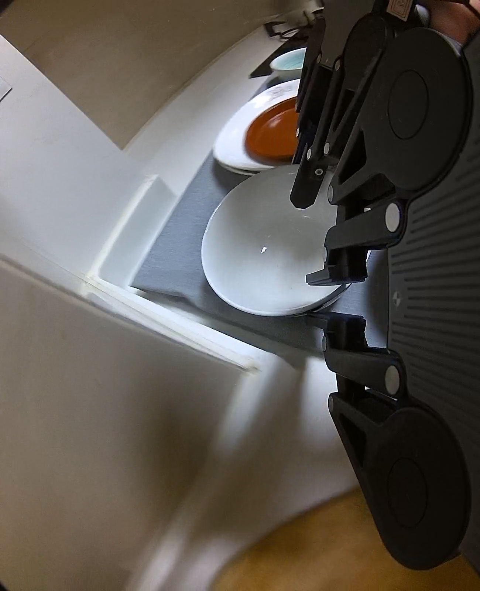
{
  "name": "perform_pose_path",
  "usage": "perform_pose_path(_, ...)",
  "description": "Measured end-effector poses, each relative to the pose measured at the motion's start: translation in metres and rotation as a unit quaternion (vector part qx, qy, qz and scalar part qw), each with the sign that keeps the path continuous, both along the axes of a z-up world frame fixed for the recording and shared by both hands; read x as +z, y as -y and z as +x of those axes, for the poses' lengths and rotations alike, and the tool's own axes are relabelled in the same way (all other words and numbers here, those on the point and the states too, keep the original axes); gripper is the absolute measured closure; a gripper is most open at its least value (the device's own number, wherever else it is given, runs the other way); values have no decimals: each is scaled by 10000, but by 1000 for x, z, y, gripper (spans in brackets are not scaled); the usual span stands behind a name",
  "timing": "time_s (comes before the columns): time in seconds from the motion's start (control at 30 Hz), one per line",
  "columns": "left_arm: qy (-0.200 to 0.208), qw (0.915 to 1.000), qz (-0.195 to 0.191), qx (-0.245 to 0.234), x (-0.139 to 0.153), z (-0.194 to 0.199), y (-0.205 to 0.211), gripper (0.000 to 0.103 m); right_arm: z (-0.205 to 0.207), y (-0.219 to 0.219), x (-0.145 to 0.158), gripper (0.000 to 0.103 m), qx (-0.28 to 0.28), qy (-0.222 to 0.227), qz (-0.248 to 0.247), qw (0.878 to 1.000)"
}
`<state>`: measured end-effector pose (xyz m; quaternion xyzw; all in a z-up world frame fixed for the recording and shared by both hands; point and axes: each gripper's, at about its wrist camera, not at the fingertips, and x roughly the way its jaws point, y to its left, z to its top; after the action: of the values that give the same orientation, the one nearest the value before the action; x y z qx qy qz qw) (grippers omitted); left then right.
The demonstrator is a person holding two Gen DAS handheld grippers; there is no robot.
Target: Organize plates and bowls
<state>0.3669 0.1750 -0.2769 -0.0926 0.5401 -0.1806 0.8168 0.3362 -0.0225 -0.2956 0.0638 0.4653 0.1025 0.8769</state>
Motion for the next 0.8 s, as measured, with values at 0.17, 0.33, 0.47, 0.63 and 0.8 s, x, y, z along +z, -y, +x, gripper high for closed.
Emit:
perform_pose_path(0.17, -47, 10000, 12, 49, -6, -2, -1, 87, -9, -11, -6, 82, 91, -42, -78, 9999)
perform_pose_path(0.33, -78, 9998, 134, -86, -3, 4, 4, 87, -1, -8, -8, 88, -81, -20, 32, 10000)
perform_pose_path(0.47, 95, 9996, 212, -138, 22, -9, 11, 87, -12, 1, 14, 88, 7, 301, 122, 9995)
perform_pose_path(0.63, 243, 9988, 170, -391, 55, -21, 55, 87, -44, 45, 44, 88, -479, 479, 324, 9972)
perform_pose_path(0.8, 247, 9932, 74, -1139, 66, -20, 138, 87, -85, 107, 65, 88, -1133, 902, 69, 9894)
